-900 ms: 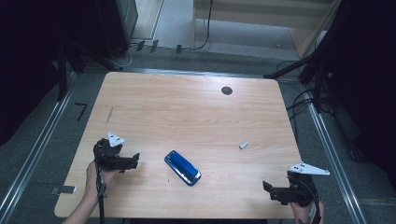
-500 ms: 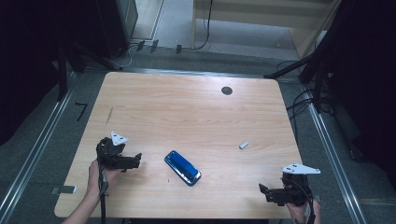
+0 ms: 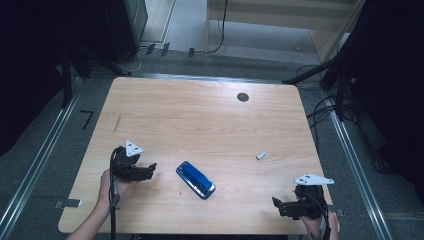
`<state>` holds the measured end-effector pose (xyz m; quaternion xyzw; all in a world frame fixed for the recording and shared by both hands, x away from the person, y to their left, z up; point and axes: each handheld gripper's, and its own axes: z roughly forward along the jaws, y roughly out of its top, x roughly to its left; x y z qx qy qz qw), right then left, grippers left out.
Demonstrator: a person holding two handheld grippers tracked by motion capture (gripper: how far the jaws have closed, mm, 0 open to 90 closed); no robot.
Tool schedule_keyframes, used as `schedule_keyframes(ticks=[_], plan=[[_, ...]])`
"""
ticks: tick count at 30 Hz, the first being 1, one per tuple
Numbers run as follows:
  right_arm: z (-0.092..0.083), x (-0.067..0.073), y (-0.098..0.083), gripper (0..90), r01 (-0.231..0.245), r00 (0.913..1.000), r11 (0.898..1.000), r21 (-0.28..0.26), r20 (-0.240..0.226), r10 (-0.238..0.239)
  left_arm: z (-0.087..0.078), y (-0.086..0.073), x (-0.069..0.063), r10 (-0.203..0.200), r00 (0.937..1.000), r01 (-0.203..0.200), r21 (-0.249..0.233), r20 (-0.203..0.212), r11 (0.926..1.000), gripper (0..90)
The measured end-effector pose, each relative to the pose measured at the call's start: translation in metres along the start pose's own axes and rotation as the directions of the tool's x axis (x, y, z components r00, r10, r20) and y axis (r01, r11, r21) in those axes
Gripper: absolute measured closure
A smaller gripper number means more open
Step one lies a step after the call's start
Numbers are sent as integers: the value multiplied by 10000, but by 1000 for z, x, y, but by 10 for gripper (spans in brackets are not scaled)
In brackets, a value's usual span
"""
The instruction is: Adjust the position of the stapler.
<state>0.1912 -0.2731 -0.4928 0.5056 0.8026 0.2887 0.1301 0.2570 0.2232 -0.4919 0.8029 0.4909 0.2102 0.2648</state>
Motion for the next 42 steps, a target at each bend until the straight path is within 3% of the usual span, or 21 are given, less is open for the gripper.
schedule_keyframes(ticks=[8, 14, 20, 22, 26, 33, 40, 42], plan=[[-1, 2, -4, 1, -6, 10000, 9997, 254, 35, 5, 2, 8, -10, 375, 9976, -350, -435, 584, 9984, 474], [-1, 2, -6, 2, 94, 9999, 9995, 299, 126, -98, 10, 15, -25, 981, 9884, -921, -560, 1157, 9942, 665], [-1, 3, -7, 3, 197, 9997, 9993, 304, 135, -202, 16, 22, -44, 1753, 9732, -1675, -637, 1486, 9838, 775], [-1, 3, -7, 3, 241, 9996, 9992, 311, 141, -246, 19, 23, -49, 1785, 9710, -1707, -613, 1591, 9834, 808], [0, 3, -6, 3, 285, 9995, 9990, 338, 102, -289, 23, 25, -54, 1991, 9641, -1931, -510, 1758, 9799, 836], [1, 5, -6, 4, 383, 9991, 9983, 430, 137, -390, 28, 28, -62, 2116, 9581, -2047, -554, 1930, 9773, 834], [2, 7, -5, 4, 485, 9987, 9977, 470, 136, -492, 32, 31, -66, 1932, 9569, -1822, -700, 2168, 9808, 831], [2, 7, -5, 5, 481, 9987, 9977, 483, 141, -489, 33, 32, -67, 1991, 9520, -1881, -689, 2327, 9797, 832]])
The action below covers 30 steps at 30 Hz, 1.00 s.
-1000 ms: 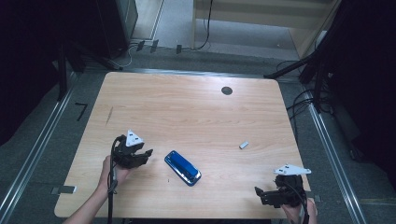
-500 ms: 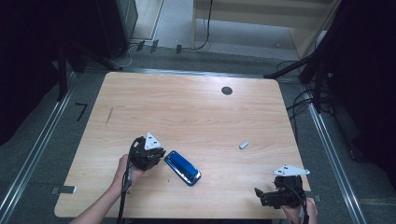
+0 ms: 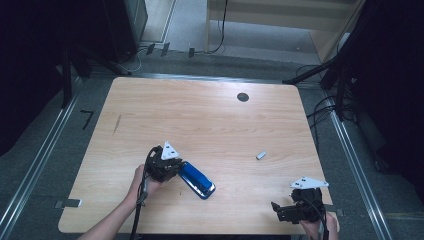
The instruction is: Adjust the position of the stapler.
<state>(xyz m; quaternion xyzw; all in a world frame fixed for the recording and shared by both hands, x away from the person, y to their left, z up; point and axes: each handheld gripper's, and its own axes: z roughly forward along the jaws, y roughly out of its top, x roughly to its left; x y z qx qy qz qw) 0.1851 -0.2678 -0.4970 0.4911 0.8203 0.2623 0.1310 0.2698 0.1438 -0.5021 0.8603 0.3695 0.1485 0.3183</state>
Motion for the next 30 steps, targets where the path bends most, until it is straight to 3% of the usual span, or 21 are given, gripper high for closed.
schedule_keyframes(ticks=[6, 25, 30], plan=[[2, 2, 0, 4, 22, 10000, 10000, 36, -70, -22, 0, 1, 2, -235, 9987, 231, 92, 442, 9997, 895], [10, 22, 13, 23, 444, 9980, 9989, 119, -452, -438, -2, -2, -3, -658, 9947, 652, 112, 786, 9978, 900], [12, 31, 17, 37, 483, 9969, 9988, 116, -626, -475, 0, 0, -10, -502, 9948, 492, 130, 884, 9987, 900]])
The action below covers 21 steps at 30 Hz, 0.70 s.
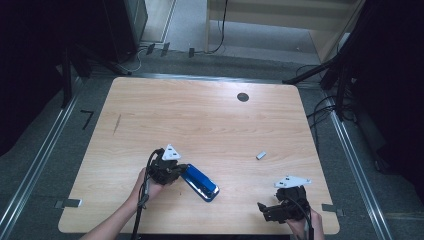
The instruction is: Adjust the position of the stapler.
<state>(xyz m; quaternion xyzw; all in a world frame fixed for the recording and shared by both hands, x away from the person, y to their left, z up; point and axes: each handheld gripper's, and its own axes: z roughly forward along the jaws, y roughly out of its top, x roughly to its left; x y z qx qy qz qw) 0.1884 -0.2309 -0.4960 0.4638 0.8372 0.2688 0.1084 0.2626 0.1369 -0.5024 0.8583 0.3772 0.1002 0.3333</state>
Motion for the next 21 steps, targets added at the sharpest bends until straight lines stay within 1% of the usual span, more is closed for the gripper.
schedule_keyframes(ticks=[2, 3, 4, 7, 8, 10, 11, 13, 14, 15, 16, 18, 19, 20, 21], plan=[[0, 2, 1, 42, -37, 10000, 10000, -48, -29, 37, 0, 0, -1, 52, 10000, -52, 27, 3, 10000, 900], [0, 4, 2, 48, -28, 10000, 10000, -82, -50, 28, 1, 0, -2, -8, 10000, 8, 19, 86, 10000, 900], [1, 8, 4, 68, 43, 10000, 9998, -181, -57, -44, 1, 1, -3, 3, 9999, -4, 38, 104, 10000, 900], [2, 13, 7, 110, 95, 9998, 9995, -303, -166, -100, 2, 2, -7, 24, 9997, -25, 43, 232, 10000, 900], [2, 14, 8, 124, 145, 9997, 9994, -313, -167, -150, 3, 2, -8, 113, 9997, -114, 57, 238, 9999, 900], [3, 18, 10, 132, 155, 9995, 9993, -345, -258, -164, 4, 2, -11, 79, 9995, -80, 39, 300, 10000, 900], [3, 19, 11, 133, 120, 9995, 9992, -382, -275, -130, 4, 3, -12, 142, 9994, -144, 70, 302, 9999, 900], [4, 21, 13, 141, 95, 9989, 9989, -461, -455, -116, 5, 3, -14, 86, 9993, -88, 59, 375, 9999, 900], [4, 21, 13, 141, 95, 9989, 9989, -461, -455, -116, 5, 3, -14, 86, 9993, -88, 59, 375, 9999, 900], [4, 24, 15, 152, 29, 9979, 9985, -544, -652, -64, 5, 3, -15, 84, 9992, -87, 82, 400, 9999, 900], [4, 25, 15, 158, 70, 9976, 9984, -565, -677, -108, 6, 3, -16, 35, 9990, -37, 54, 450, 10000, 900], [6, 29, 18, 194, 83, 9962, 9981, -608, -855, -135, 6, 4, -18, 117, 9990, -122, 113, 428, 9999, 900], [7, 32, 20, 226, 208, 9959, 9980, -601, -863, -260, 6, 4, -18, 156, 9989, -162, 137, 437, 9998, 900], [7, 32, 20, 226, 208, 9959, 9980, -601, -863, -260, 6, 4, -18, 156, 9989, -162, 137, 437, 9998, 900], [10, 39, 24, 286, 329, 9927, 9976, -613, -1136, -397, 6, 5, -20, 144, 9990, -152, 191, 432, 9997, 900]])
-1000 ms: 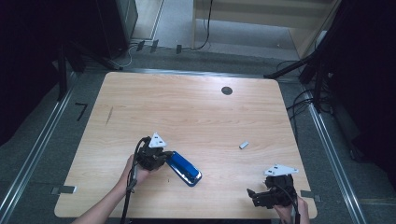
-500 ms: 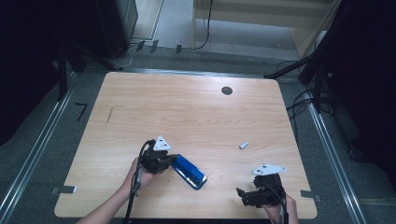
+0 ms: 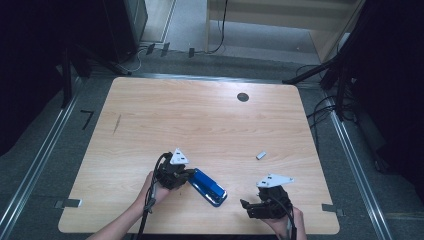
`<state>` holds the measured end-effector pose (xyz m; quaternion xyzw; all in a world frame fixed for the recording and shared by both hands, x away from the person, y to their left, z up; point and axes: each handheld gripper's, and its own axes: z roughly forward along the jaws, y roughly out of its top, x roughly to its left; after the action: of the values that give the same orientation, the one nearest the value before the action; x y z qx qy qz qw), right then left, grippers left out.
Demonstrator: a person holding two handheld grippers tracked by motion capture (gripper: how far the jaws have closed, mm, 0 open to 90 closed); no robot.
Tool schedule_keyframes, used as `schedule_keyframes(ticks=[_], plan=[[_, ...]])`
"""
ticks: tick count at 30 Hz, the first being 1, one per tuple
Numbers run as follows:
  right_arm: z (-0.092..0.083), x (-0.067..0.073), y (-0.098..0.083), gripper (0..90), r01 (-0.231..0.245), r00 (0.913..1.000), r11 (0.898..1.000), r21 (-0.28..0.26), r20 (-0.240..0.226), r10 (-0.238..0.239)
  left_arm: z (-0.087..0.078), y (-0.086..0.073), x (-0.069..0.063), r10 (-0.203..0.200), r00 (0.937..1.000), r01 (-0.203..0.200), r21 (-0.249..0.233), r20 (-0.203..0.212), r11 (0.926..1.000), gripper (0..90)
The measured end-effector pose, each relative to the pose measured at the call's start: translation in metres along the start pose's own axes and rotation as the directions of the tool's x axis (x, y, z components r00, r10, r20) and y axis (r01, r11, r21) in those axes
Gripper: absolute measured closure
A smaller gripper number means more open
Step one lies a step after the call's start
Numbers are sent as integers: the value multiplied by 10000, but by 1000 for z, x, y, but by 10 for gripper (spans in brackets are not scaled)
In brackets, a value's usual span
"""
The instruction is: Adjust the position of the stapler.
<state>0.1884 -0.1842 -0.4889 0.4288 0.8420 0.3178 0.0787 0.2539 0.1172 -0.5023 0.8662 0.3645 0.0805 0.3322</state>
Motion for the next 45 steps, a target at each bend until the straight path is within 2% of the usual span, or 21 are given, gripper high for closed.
schedule_keyframes(ticks=[4, 5, 9, 15, 19, 27, 30, 32, 36, 39, 41, 45], plan=[[6, 11, 7, 361, 128, 9978, 9999, -60, -651, -132, 1, 0, -3, -55, 9999, 56, -35, 94, 10000, 900], [7, 15, 9, 369, 105, 9971, 9999, -108, -747, -113, 1, 0, -4, -75, 9999, 76, -42, 118, 10000, 900], [11, 26, 15, 405, 554, 9939, 9984, -148, -952, -566, 2, 0, -6, -88, 9997, 88, -19, 222, 10000, 900], [16, 33, 18, 457, 866, 9913, 9962, 1, -996, -862, 2, 0, -11, 74, 9995, -77, 73, 312, 9999, 900], [18, 32, 18, 518, 1018, 9912, 9948, 44, -850, -1010, 4, 0, -14, 70, 9995, -71, 30, 296, 10000, 900], [19, 32, 19, 616, 1257, 9881, 9920, 129, -907, -1241, 6, 1, -18, 125, 9992, -125, -5, 374, 9999, 900], [18, 30, 18, 650, 1352, 9869, 9908, 118, -903, -1336, 6, 1, -17, 375, 9983, -373, -63, 441, 9993, 900], [18, 30, 18, 662, 1432, 9862, 9896, 118, -859, -1416, 6, 0, -16, 793, 9954, -784, -185, 535, 9968, 900], [18, 31, 17, 666, 1510, 9852, 9885, 115, -838, -1495, 7, 0, -9, 918, 9940, -904, -259, 599, 9956, 779], [17, 31, 17, 667, 1533, 9849, 9881, 122, -832, -1518, 6, 1, -1, 1010, 9921, -994, -254, 744, 9947, 657], [18, 31, 17, 668, 1676, 9828, 9858, 96, -802, -1663, 5, 2, 2, 925, 9928, -908, -250, 761, 9956, 570], [17, 31, 17, 669, 1777, 9815, 9839, 180, -761, -1758, 3, 3, 5, 937, 9899, -908, -321, 1062, 9954, 486]])
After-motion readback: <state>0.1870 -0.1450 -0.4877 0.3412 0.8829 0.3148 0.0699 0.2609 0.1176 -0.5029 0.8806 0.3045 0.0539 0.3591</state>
